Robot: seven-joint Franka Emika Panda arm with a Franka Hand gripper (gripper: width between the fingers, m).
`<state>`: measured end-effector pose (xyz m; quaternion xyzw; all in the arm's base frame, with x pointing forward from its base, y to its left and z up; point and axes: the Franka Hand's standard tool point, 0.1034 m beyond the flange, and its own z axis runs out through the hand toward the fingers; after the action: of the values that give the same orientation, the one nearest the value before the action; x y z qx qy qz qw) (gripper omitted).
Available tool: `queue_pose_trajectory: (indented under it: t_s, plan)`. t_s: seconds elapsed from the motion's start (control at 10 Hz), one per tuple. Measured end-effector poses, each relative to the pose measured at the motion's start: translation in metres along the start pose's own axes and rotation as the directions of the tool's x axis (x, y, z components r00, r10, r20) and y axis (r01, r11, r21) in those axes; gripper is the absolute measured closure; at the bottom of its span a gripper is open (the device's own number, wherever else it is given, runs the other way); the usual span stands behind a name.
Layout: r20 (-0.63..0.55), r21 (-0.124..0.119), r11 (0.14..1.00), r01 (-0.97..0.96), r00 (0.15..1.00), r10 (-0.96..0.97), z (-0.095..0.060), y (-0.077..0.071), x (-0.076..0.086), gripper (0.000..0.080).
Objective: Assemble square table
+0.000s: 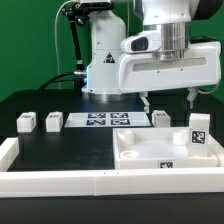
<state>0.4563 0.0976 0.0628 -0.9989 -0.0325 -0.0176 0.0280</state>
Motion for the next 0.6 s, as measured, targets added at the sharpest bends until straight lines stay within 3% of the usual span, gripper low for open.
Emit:
queue_pose_trajectory:
  t_s: [0.6]
  plan:
    - [0.02,-0.01,1.0,0.019,1.0,-0.019,0.012,-0.01,-0.039,0.015]
